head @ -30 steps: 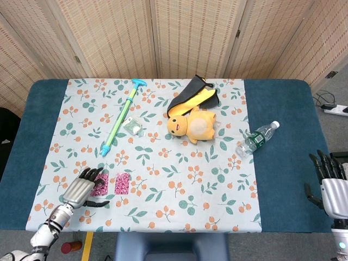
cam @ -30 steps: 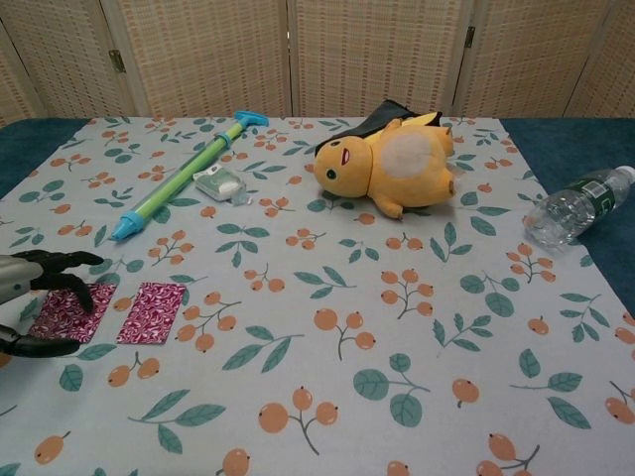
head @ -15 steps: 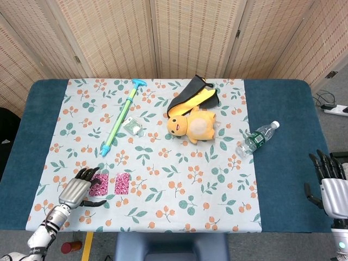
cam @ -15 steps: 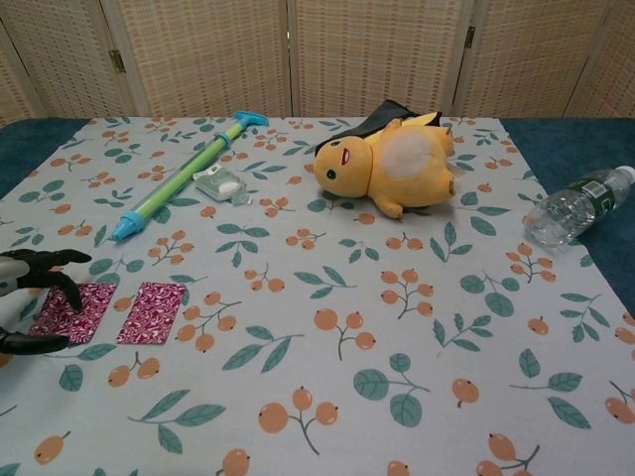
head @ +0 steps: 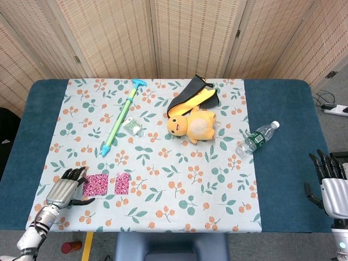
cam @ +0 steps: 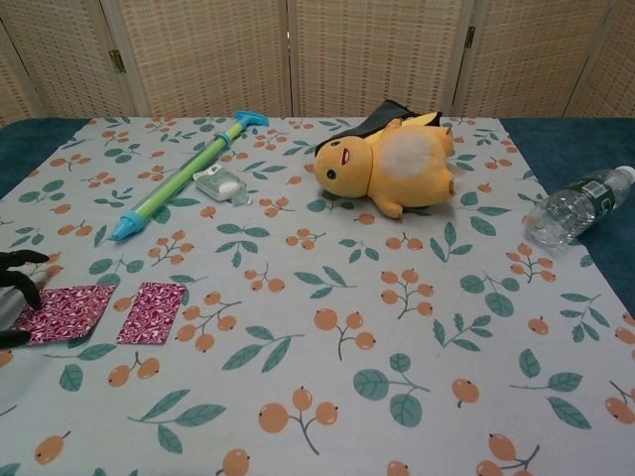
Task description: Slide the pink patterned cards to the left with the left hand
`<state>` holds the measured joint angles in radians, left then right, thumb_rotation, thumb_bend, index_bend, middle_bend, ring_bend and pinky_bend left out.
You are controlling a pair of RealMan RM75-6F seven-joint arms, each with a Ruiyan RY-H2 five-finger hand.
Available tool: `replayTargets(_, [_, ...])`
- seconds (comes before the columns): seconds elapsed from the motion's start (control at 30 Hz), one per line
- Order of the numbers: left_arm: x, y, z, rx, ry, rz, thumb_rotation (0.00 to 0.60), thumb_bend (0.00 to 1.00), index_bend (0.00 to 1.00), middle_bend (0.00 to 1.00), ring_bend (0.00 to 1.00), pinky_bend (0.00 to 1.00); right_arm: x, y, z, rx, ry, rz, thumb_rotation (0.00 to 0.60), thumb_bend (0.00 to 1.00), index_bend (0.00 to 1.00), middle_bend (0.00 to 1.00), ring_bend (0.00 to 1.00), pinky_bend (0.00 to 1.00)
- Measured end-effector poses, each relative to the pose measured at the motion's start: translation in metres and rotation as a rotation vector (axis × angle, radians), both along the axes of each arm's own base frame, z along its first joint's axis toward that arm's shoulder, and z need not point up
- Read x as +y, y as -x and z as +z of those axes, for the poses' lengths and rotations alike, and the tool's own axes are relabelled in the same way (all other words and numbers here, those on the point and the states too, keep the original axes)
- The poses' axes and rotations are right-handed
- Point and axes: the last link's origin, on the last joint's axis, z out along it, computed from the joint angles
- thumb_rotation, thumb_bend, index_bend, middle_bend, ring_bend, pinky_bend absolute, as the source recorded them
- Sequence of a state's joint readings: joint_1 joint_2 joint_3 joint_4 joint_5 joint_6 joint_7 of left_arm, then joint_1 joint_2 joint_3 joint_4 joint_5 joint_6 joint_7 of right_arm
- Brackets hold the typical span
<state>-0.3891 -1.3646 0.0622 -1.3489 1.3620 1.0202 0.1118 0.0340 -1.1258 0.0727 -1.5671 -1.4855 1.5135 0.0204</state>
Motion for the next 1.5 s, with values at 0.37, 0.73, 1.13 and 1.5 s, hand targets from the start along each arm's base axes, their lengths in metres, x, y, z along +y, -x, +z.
replayTargets(0.37, [-0.006,-0.014,-0.002,-0.019,0.009,-0.051,0.167,0.15,0.32,0.0,0.0,0.0,0.0,0.001,-0.001,-0.001,-0.003,-0.003,0.6,0.48,0.0,0.0,0.0,0.0])
replayTargets(0.73, [-0.008,-0.02,-0.021,0.016,0.059,-0.077,0.167,0.15,0.31,0.0,0.0,0.0,0.001,0.004,0.0,-0.005,-0.003,-0.01,0.6,0.48,0.0,0.0,0.0,0.0])
replayTargets(1.13, [-0.016,-0.008,-0.008,0.005,0.034,-0.026,0.168,0.16,0.31,0.0,0.0,0.0,-0.001,0.002,-0.001,-0.006,-0.005,-0.004,0.6,0.48,0.0,0.0,0.0,0.0])
replayTargets(1.5, [-0.018,-0.007,0.0,-0.015,0.008,-0.024,0.169,0.15,0.3,0.0,0.0,0.0,0.0,0.001,-0.001,-0.004,-0.002,-0.001,0.6,0.48,0.0,0.0,0.0,0.0])
